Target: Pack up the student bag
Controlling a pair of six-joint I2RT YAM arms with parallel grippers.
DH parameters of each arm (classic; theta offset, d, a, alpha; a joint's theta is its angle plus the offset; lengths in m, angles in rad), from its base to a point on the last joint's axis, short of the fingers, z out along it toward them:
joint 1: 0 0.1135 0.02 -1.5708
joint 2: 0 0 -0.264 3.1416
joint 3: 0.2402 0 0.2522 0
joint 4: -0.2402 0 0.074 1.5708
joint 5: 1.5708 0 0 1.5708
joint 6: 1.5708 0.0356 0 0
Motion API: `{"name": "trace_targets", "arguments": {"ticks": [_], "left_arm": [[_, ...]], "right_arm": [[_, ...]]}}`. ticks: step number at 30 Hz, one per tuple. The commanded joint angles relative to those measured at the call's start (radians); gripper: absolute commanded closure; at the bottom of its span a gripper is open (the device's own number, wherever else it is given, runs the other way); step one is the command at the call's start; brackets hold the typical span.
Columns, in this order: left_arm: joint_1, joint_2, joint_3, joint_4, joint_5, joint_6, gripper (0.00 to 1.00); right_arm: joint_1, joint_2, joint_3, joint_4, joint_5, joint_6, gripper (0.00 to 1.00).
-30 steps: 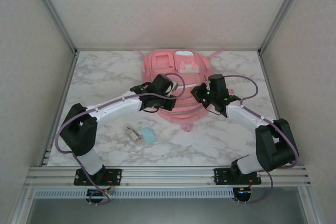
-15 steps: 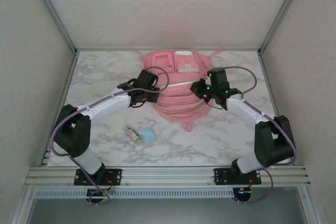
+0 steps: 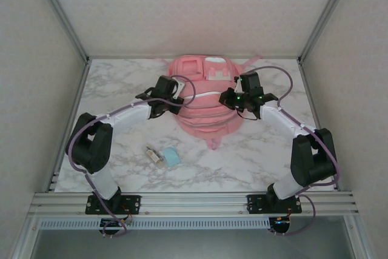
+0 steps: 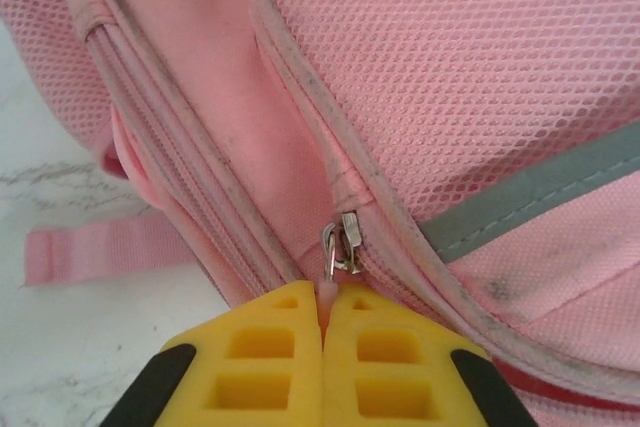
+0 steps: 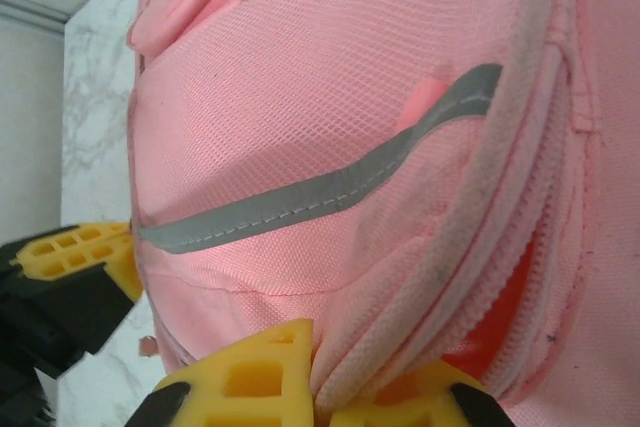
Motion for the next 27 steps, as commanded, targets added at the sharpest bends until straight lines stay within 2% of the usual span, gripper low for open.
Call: {"name": "trace_targets", "arguments": {"ticks": [1, 4, 7, 9, 11, 12, 15, 16, 19, 20, 21, 23, 27], "left_arm": [[0.111, 0.004, 0.064, 0.007, 0.049, 0.043, 0.91], [0.112, -0.003, 0.091, -0.018, 0.116, 0.032, 0.83], [0.111, -0.005, 0.104, -0.027, 0.137, -0.002, 0.81], [0.111, -0.009, 0.106, -0.031, 0.127, -0.048, 0.8], [0.109, -0.013, 0.108, -0.039, 0.101, -0.112, 0.73], [0.109, -0.02, 0.103, -0.043, 0.092, -0.144, 0.68], [0.109, -0.047, 0.072, -0.035, 0.071, -0.243, 0.44], [0.109, -0.059, 0.063, -0.033, 0.062, -0.28, 0.38], [0.11, -0.096, 0.042, -0.058, -0.018, -0.355, 0.24], [0.109, -0.103, 0.045, -0.082, -0.068, -0.371, 0.2], [0.111, -0.11, 0.054, -0.124, -0.137, -0.392, 0.09], [0.119, -0.122, 0.066, -0.192, -0.238, -0.426, 0.0], [0.156, -0.18, 0.027, -0.217, -0.254, -0.496, 0.0]], "right_arm": [[-0.043, -0.018, 0.068, -0.167, 0.09, -0.189, 1.0], [-0.062, -0.009, 0.09, -0.188, 0.073, -0.223, 1.0], [-0.062, -0.016, 0.093, -0.167, 0.026, -0.224, 1.0], [-0.063, -0.028, 0.09, -0.156, 0.004, -0.218, 1.0], [-0.062, -0.045, 0.083, -0.158, -0.005, -0.217, 1.0], [-0.062, -0.057, 0.079, -0.161, -0.01, -0.213, 0.94], [-0.054, -0.109, 0.051, -0.159, -0.027, -0.192, 0.55], [-0.049, -0.13, 0.039, -0.159, -0.032, -0.185, 0.47], [-0.004, -0.19, 0.007, -0.166, -0.024, -0.169, 0.35], [0.015, -0.203, -0.004, -0.171, -0.017, -0.165, 0.32], [0.046, -0.217, -0.015, -0.176, -0.007, -0.164, 0.28], [0.113, -0.236, -0.031, -0.187, 0.018, -0.167, 0.22], [0.272, -0.235, -0.076, -0.17, 0.063, -0.164, 0.05]]}}
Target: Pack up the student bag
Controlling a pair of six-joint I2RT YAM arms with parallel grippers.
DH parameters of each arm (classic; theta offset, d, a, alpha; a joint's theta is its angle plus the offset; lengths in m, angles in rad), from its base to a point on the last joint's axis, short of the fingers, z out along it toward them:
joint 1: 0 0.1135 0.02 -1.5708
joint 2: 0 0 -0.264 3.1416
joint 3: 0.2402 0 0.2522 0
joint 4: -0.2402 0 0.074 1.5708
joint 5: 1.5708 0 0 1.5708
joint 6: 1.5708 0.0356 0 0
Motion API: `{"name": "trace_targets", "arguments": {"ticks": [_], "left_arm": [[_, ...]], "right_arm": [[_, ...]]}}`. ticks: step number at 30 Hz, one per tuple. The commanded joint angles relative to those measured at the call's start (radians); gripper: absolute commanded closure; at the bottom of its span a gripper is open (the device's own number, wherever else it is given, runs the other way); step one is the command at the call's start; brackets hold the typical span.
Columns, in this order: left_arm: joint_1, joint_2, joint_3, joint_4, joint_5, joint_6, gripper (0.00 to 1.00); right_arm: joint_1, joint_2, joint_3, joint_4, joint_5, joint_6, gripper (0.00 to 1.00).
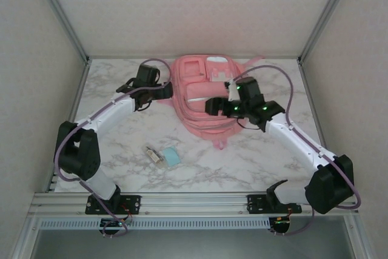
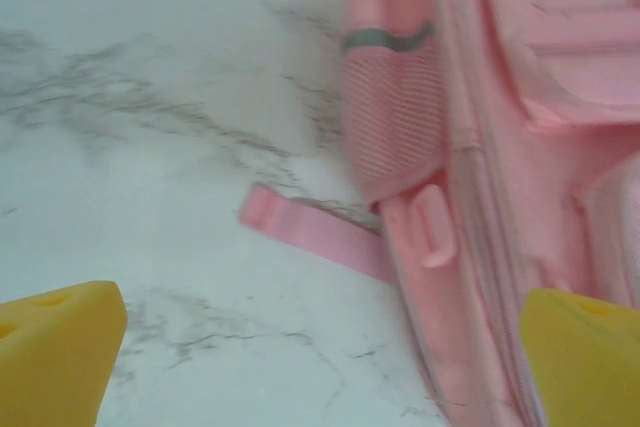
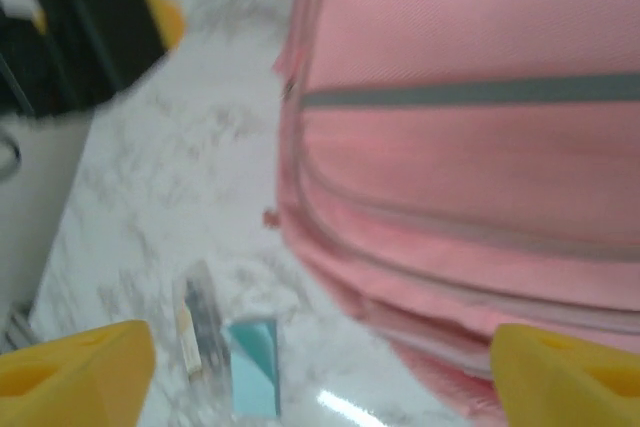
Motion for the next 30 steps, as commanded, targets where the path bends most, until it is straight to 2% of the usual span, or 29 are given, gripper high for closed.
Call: {"name": "trace_targets", "arguments": {"ticks": [1, 9, 14, 22, 30], "left_arm": [[0.033, -0.076, -0.036, -0.07, -0.093, -0.112, 0.0], [0.102, -0.139, -0.099, -0.081, -0.005, -0.194, 0.0], [0.112, -0.15, -0.126, -0.077, 0.004, -0.214, 0.0], [0.123, -0.144, -0.142, -0.061, 0.024, -0.22, 0.0], [0.131, -0.164, -0.161, -0.059, 0.029, -0.214, 0.0]], "right_arm": [[0.114, 0.012, -0.051, -0.008, 0.069, 0.001, 0.01], [0.384, 0.206, -0.001, 0.012, 0.209, -0.021, 0.01], [0.497, 0.367, 0.068, 0.017, 0.272, -0.01, 0.05], [0.595, 0.612, 0.229, -0.037, 0.356, 0.003, 0.16], [0.608, 0.714, 0.338, -0.125, 0.497, 0.025, 0.2]]}}
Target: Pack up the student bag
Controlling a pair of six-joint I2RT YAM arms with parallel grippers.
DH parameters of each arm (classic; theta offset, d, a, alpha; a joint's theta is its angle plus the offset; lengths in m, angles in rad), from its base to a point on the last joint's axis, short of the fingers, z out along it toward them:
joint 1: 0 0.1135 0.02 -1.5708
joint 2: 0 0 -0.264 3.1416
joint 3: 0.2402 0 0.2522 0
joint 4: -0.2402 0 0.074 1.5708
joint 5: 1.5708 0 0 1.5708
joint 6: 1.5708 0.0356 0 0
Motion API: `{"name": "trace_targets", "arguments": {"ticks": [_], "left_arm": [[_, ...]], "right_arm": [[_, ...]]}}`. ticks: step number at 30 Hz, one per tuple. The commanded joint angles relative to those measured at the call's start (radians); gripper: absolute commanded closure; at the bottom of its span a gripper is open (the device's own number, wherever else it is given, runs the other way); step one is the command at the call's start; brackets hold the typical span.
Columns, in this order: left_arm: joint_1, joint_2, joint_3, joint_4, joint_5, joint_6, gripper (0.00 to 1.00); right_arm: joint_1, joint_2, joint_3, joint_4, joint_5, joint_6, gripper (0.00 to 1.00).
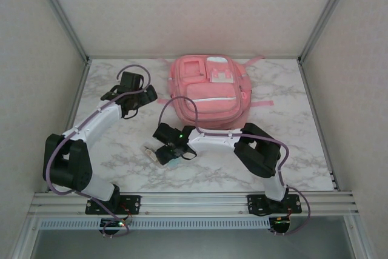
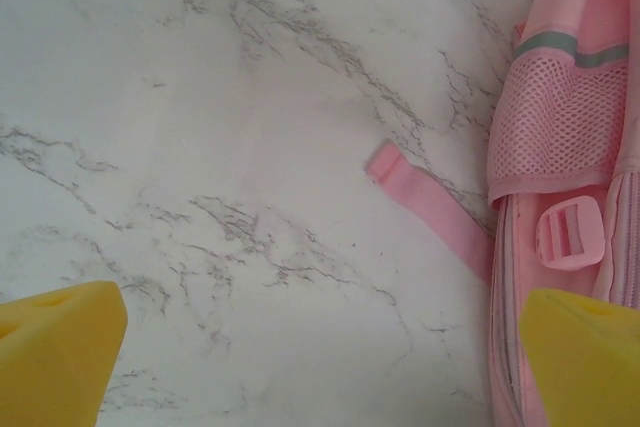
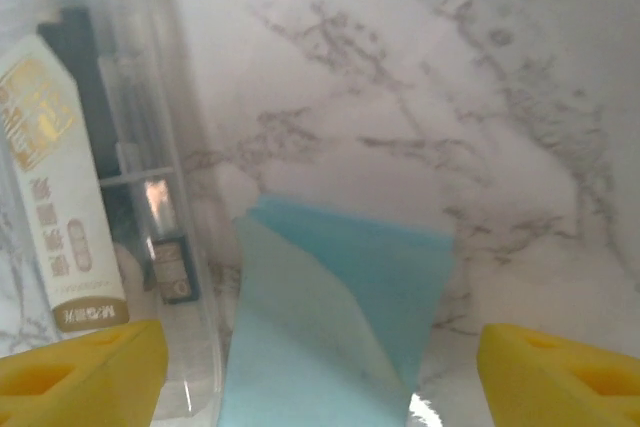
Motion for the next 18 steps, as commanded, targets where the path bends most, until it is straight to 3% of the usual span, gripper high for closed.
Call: {"name": "trace_targets", "arguments": {"ticks": [1, 8, 13, 18], "left_arm": [[0.014, -0.043, -0.017, -0.006, 0.008, -0.01, 0.0], [0.014, -0.044, -0.019, 0.006, 0.025, -0.019, 0.0], [0.014, -0.045, -0.019, 0.006, 0.027, -0.019, 0.0], [0.014, -0.049, -0.02, 0.003, 0.027, -0.019, 0.0]], "right_arm": [[0.002, 0.035, 0.032, -0.067, 0.104, 0.022, 0.21], [0.003, 0.077, 0.052, -0.068, 0.084, 0.017, 0.22], [0.016, 0.083, 0.056, -0.048, 0.032, -0.022, 0.06], [0.022, 0.124, 0.078, -0.078, 0.022, -0.018, 0.06]]}}
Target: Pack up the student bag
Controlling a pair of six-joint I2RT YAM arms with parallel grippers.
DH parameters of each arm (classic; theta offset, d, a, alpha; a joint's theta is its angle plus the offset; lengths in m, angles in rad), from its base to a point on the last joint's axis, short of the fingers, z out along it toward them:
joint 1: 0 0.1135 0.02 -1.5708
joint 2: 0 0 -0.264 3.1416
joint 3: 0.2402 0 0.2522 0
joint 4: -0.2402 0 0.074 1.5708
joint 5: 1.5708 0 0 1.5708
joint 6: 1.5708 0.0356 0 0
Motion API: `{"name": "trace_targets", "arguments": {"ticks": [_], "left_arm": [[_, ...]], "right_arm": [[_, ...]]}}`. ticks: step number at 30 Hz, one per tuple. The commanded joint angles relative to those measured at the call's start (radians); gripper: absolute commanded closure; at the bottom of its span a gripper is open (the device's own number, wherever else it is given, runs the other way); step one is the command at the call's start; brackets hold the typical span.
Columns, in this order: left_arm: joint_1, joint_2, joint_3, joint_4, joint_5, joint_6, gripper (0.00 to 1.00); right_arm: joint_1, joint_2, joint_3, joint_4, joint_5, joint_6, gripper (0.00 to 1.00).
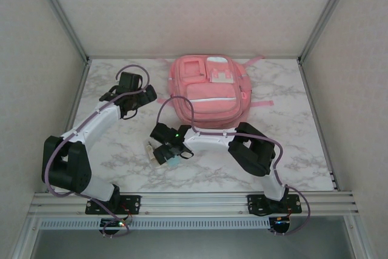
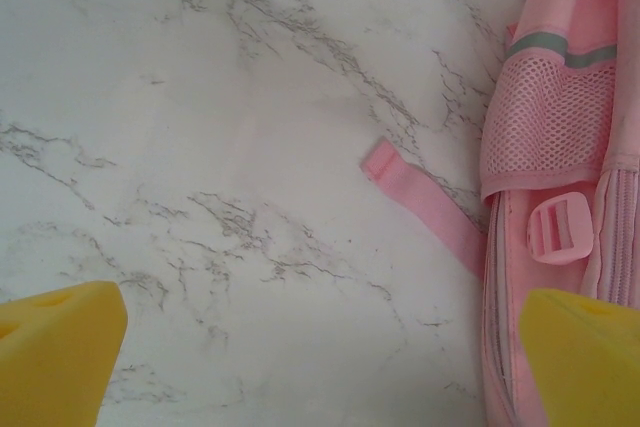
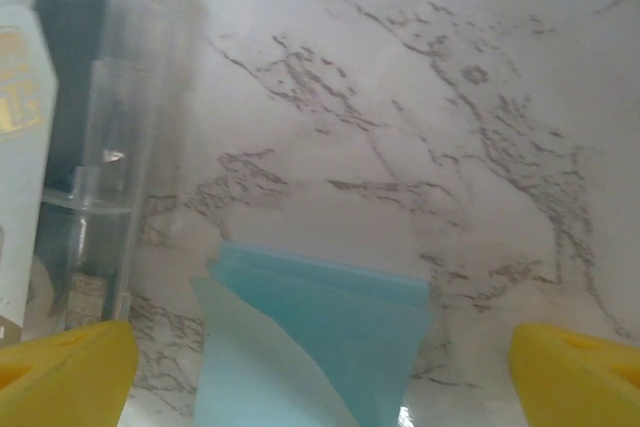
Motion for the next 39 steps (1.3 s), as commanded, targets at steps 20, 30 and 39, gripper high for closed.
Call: {"name": "trace_targets", "arguments": {"ticks": [20, 30, 39], "left_arm": [[0.013, -0.036, -0.009, -0.006, -0.002, -0.013, 0.0], [0.012, -0.025, 0.014, 0.0, 0.013, -0.028, 0.0], [0.008, -0.034, 0.045, 0.007, 0.062, -0.008, 0.0]], "right_arm": [[0.092, 0.009, -0.132, -0.205, 0.078, 0.019, 0.31], [0.075, -0.03, -0.075, -0.191, 0.1, 0.016, 0.59], [-0.055, -0.272, -0.129, -0.115, -0.022, 0.029, 0.6]]}}
